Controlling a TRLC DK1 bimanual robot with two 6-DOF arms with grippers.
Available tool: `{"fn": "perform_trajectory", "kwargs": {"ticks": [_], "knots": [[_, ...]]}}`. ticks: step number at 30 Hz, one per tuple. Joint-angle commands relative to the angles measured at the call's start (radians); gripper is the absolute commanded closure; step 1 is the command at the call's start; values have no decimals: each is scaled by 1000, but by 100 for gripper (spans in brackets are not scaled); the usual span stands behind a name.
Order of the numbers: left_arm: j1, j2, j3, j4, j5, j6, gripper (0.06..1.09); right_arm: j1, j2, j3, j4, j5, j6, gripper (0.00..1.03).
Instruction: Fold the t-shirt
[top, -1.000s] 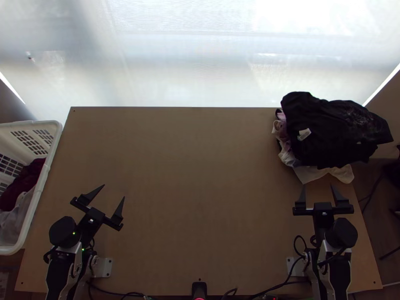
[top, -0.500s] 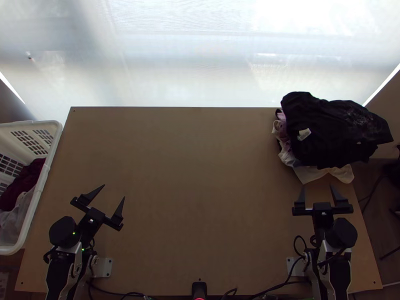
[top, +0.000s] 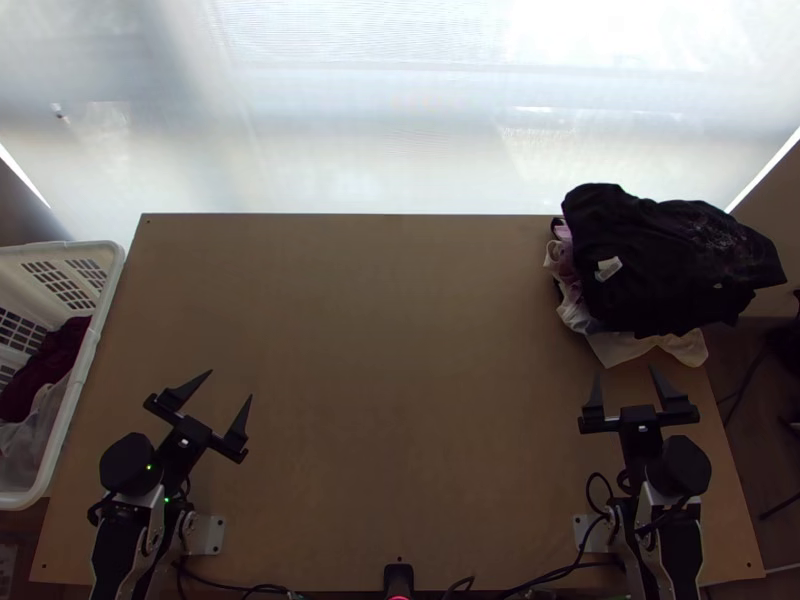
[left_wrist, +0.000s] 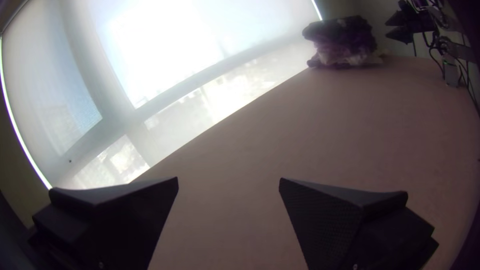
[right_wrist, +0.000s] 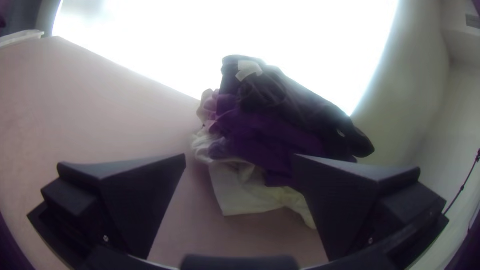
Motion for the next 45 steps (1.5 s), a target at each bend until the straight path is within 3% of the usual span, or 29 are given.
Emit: {"fn": "perform_trajectory", "kwargs": {"ticks": [1, 9, 13, 17, 20, 26, 30, 32, 36, 40, 42, 45], "knots": [[-122, 0, 0, -3, 12, 1, 10, 68, 0, 0, 0, -1, 31, 4], [-153, 0, 0, -3, 12, 1, 10, 197, 0, 0, 0, -6, 71, 4], [-160, 0, 0, 5, 12, -7, 10, 122, 0, 0, 3, 2, 64, 4], [-214, -1, -1, 15, 14, 22, 10, 122, 0, 0, 0, 2, -65, 4], [-215, 0, -6, 98, -67, 31, 10, 125, 9, 0, 39, 20, -67, 4], [44, 40, 2, 330, -86, -39, 11, 107, 195, 6, 252, 94, -50, 4], [271, 266, 111, 410, -95, -79, 10, 90, 471, 105, 416, 154, -38, 4], [390, 355, 223, 356, -100, -156, 10, 84, 610, 229, 393, 166, 8, 4], [484, 387, 457, 138, -100, -168, 10, 105, 753, 539, 201, 169, 108, 4], [697, 511, 695, -46, -133, -280, 10, 180, 796, 760, 124, 174, 113, 5], [829, 605, 784, -95, -133, -276, 10, 186, 857, 879, 55, 238, 122, 5], [1035, 775, 862, -107, -118, -231, 10, 197, 1000, 1057, -103, 258, 166, 5]]}}
